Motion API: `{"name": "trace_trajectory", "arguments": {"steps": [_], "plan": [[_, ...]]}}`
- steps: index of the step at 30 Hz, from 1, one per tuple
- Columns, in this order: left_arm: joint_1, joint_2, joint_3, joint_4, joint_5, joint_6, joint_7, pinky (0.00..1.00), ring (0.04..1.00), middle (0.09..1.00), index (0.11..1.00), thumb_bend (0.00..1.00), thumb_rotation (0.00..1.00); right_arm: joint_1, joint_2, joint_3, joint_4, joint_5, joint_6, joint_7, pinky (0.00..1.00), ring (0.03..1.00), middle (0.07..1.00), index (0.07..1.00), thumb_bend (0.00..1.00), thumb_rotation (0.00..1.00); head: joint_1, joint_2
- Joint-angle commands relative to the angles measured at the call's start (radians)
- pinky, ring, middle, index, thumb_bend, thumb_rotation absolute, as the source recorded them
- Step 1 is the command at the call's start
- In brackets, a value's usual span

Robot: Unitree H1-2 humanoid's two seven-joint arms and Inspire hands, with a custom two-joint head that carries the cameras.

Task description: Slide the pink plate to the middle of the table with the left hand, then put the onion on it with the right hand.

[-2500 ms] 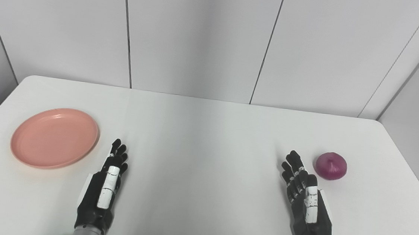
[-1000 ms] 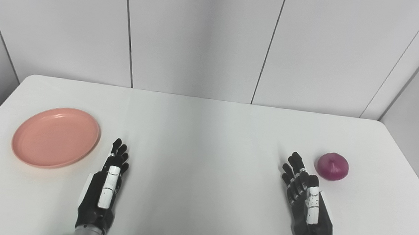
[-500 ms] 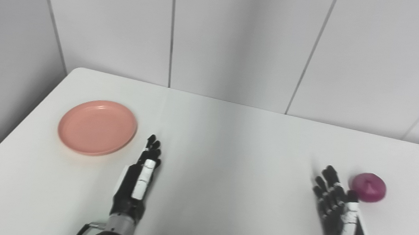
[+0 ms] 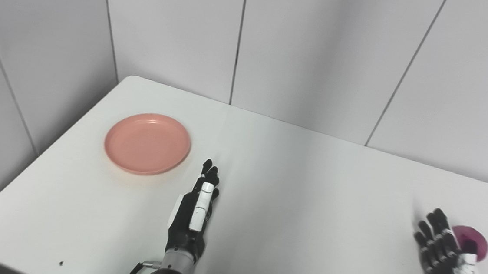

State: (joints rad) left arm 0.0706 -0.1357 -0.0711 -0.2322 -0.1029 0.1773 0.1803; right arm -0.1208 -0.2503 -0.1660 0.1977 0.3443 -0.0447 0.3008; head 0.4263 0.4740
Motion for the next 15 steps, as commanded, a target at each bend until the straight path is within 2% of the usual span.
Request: {"name": "trace_trajectory", "arguments": {"steps": [1,7,15], "plan": [[-0.068,-0.001,0.013,-0.069,0.008,0.007,-0.010,1.00,1.000,1.000,1.000,0.77,0.93,0.102,0.021,-0.003,0.155,0.010,-0.050,0.030,1.00,1.000,1.000,1.000,0.84,1.00,0.007,-0.004],[-0.132,0.036,0.052,-0.132,-0.030,0.087,-0.040,1.00,1.000,1.000,1.000,0.80,0.95,0.094,0.023,-0.010,0.169,0.017,-0.048,0.049,1.00,1.000,1.000,1.000,0.82,1.00,0.001,-0.008],[-0.257,0.140,0.143,-0.232,-0.122,0.212,-0.075,1.00,0.986,0.965,1.000,0.86,0.96,0.105,0.037,-0.008,0.141,0.001,-0.041,0.037,1.00,1.000,1.000,1.000,0.83,1.00,-0.015,-0.008]]}}
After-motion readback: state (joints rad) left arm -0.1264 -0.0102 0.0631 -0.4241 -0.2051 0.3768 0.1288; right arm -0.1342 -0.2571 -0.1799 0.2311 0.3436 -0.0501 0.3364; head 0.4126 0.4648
